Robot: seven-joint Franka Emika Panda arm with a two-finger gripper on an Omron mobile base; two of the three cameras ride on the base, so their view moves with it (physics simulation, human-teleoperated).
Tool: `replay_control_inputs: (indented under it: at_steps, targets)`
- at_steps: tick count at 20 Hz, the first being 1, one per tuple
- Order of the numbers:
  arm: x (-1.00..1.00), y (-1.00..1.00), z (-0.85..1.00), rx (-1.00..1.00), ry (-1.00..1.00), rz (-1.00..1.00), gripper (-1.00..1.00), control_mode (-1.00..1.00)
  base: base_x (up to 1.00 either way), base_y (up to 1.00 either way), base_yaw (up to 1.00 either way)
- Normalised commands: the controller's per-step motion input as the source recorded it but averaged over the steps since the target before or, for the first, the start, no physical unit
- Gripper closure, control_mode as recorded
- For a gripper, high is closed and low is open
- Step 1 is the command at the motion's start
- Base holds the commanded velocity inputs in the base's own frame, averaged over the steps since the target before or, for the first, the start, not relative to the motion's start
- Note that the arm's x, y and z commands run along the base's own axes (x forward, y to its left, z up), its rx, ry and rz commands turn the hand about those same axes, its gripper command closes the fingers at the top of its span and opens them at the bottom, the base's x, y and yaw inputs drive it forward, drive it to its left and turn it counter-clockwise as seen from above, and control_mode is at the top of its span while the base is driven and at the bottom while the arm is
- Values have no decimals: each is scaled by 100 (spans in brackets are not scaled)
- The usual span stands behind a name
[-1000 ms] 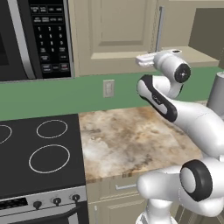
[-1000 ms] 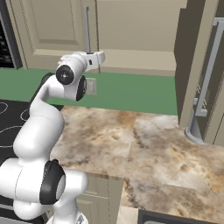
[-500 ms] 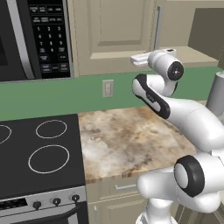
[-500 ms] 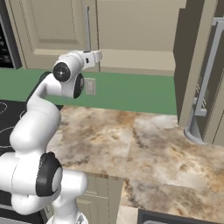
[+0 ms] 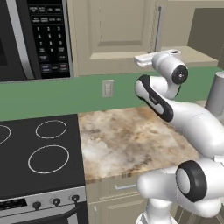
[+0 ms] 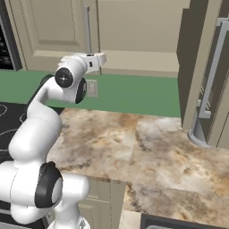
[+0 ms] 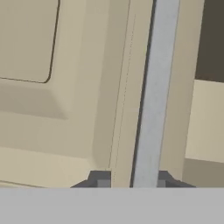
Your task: Open the cabinet, retrieve the rolling pin, and place it next to the meat on the cutting board to prepare for tenderizing.
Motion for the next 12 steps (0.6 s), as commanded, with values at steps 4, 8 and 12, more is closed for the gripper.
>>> replay_control_inputs:
  at_steps: [4,8,12]
  targets:
    - [-52,6,0,0,-7,0,100,-100,0,0,0]
    - [-61,20,0,0,-8,0,100,-100,0,0,0]
    - [-60,33,0,0,-7,0,100,-100,0,0,0]
